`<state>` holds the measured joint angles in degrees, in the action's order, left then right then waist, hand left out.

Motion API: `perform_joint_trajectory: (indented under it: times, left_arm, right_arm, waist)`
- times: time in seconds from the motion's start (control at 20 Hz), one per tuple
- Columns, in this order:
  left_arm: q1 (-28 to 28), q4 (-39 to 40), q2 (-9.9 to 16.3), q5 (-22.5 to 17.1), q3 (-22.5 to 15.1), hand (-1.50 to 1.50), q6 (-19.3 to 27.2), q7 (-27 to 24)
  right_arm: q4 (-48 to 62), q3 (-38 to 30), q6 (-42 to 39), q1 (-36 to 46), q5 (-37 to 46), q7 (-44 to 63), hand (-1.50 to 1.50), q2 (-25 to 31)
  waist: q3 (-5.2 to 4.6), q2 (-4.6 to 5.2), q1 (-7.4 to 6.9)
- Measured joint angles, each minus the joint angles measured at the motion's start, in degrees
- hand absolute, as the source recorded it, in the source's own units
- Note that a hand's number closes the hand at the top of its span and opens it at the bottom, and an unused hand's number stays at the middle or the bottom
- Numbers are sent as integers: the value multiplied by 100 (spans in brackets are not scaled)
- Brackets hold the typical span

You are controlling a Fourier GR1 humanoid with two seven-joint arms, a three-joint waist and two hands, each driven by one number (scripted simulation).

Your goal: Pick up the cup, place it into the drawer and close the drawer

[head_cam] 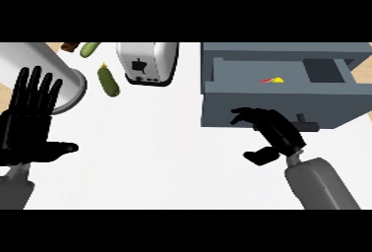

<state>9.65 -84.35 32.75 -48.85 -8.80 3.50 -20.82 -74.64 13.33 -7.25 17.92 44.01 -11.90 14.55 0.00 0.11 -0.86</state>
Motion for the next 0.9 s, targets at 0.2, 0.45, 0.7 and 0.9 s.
perform_joint_trajectory:
  times: [0.2,0.45,0.7,0.9]
  left_arm:
    - [-230,-27,-87,95,189,-150,-276,0]
    - [-364,100,-81,110,488,-150,-697,17]
    - [-370,182,-86,123,672,-150,-943,67]
    - [-437,87,-119,128,737,-150,-1032,123]
  right_arm:
    - [1068,-134,249,463,209,-303,-150,-181]
    - [2512,-526,579,1314,257,-818,-150,-307]
    - [3884,-960,620,2179,124,-1447,-150,-242]
    - [4697,-1223,546,2721,33,-1980,-150,-84]
  waist:
    - [1,1,6]
    - [-10,-6,-17]
    - [-13,-6,-70]
    - [-22,-34,-122]
